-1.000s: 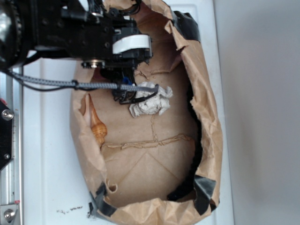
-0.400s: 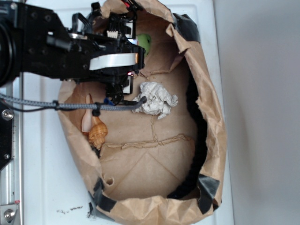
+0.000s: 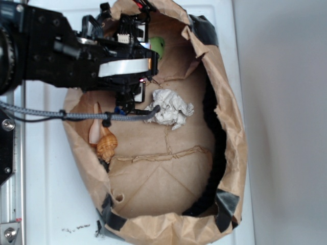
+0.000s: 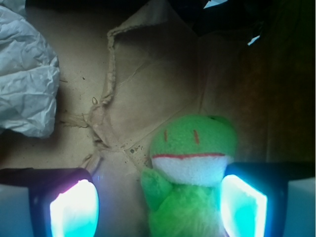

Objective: Grab the green animal.

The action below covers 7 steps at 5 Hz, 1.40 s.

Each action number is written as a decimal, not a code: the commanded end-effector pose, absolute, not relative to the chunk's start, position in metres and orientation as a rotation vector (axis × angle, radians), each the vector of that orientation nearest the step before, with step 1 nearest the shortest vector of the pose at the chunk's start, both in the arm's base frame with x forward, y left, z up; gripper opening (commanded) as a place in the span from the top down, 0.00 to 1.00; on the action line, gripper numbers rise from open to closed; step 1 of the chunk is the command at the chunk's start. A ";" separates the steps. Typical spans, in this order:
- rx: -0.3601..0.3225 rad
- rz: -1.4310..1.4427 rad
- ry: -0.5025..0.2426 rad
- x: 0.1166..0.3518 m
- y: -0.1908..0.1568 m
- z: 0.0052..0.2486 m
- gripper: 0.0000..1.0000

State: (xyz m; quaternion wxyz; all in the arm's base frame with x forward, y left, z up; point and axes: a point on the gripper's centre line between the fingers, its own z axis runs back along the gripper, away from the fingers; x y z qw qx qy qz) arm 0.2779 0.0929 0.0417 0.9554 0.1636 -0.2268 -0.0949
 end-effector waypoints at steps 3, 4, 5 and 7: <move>0.165 -0.191 -0.451 0.270 0.110 0.105 0.00; 0.178 -0.184 -0.436 0.272 0.111 0.112 0.00; 0.242 -0.152 -0.450 0.282 0.118 0.104 0.00; 0.351 -0.103 -0.457 0.303 0.131 0.082 0.00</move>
